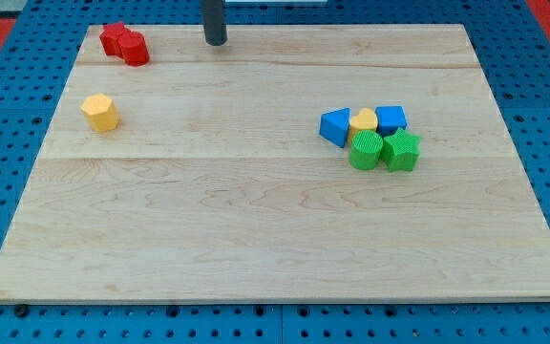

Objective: Place the arm towards the center right of the board

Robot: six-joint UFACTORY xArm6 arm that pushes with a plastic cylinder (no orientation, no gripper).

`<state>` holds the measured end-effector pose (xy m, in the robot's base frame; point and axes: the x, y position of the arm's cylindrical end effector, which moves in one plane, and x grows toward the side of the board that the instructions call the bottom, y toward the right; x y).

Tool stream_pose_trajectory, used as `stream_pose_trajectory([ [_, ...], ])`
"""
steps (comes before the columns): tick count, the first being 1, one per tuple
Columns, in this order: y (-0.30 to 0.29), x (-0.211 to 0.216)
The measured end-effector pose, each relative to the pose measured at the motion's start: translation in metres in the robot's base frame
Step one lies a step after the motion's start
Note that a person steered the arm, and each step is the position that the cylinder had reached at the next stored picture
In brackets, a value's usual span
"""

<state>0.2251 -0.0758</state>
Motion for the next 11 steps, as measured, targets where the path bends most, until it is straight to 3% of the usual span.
stream_pose_trajectory([
  [3, 0.256, 0.001],
  [4, 0.338, 0.024],
  [5, 0.351, 0.094],
  [7, 0.344, 0.194],
  [8, 0.333, 0.214],
  [11, 0.333, 0.212],
])
